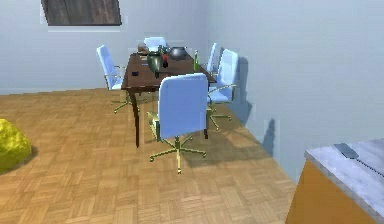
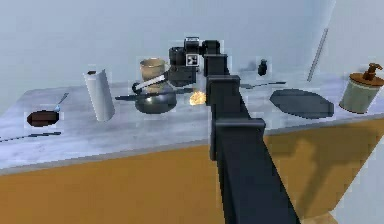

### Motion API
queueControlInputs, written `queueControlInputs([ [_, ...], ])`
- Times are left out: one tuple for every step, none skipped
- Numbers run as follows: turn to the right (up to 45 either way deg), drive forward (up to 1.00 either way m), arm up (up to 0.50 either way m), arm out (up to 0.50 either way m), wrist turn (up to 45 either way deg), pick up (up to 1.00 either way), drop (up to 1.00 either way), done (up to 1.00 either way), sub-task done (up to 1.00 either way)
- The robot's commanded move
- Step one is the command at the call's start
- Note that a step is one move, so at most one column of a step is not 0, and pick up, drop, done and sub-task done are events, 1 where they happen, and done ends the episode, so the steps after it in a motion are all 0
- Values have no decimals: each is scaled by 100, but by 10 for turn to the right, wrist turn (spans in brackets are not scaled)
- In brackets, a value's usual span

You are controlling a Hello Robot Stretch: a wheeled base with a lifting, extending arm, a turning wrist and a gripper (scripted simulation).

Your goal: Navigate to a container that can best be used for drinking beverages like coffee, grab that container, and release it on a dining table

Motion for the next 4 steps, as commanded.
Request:
queueControlInputs([
  [0,0,0,0,-450,0,0,0,0],
  [0,0,0,0,-450,0,0,0,0],
  [0,0,0,0,-30,0,0,0,0],
  [0,0,0,-40,0,0,0,0,0],
])
